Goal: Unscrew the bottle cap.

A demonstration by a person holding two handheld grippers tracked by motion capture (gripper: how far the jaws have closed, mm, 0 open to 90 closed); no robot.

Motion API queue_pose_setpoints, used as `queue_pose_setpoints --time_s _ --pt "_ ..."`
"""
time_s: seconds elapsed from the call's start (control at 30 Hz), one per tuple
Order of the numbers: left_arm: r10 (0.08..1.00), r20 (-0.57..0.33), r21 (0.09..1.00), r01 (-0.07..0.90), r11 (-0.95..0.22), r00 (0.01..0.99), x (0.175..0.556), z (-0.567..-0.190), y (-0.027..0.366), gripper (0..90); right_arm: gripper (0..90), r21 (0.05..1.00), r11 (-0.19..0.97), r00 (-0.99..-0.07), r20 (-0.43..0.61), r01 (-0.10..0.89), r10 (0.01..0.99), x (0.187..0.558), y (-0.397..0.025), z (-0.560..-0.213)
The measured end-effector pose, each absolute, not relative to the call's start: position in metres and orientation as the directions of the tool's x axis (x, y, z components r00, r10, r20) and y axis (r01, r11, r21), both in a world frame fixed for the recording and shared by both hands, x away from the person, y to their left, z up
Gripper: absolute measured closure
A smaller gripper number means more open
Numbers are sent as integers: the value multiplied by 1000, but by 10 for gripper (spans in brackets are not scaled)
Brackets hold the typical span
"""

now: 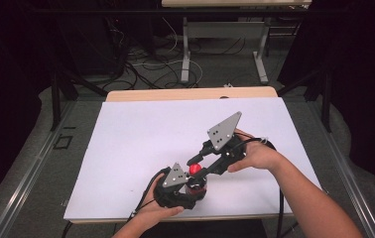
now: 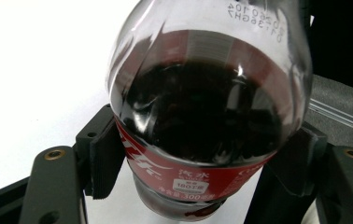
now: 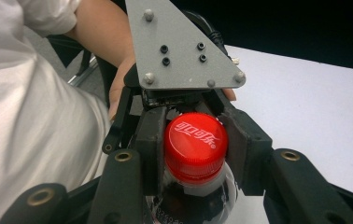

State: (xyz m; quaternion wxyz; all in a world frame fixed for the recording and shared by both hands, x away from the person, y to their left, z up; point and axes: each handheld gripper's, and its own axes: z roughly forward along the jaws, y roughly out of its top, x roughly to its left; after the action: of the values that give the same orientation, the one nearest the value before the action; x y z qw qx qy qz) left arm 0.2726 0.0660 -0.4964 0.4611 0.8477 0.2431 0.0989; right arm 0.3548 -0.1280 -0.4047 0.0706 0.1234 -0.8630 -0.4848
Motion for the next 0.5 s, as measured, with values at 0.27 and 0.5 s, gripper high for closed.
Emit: queue_pose_setpoints --time_s 0.27,0.5 --pt "529 -68 835 339 -434 846 275 -495 69 293 385 867 497 -999 -23 -40 -40 338 -132 -398" --pt "548 -65 832 349 -431 834 277 -496 70 293 389 910 391 -967 37 137 253 313 -134 -397"
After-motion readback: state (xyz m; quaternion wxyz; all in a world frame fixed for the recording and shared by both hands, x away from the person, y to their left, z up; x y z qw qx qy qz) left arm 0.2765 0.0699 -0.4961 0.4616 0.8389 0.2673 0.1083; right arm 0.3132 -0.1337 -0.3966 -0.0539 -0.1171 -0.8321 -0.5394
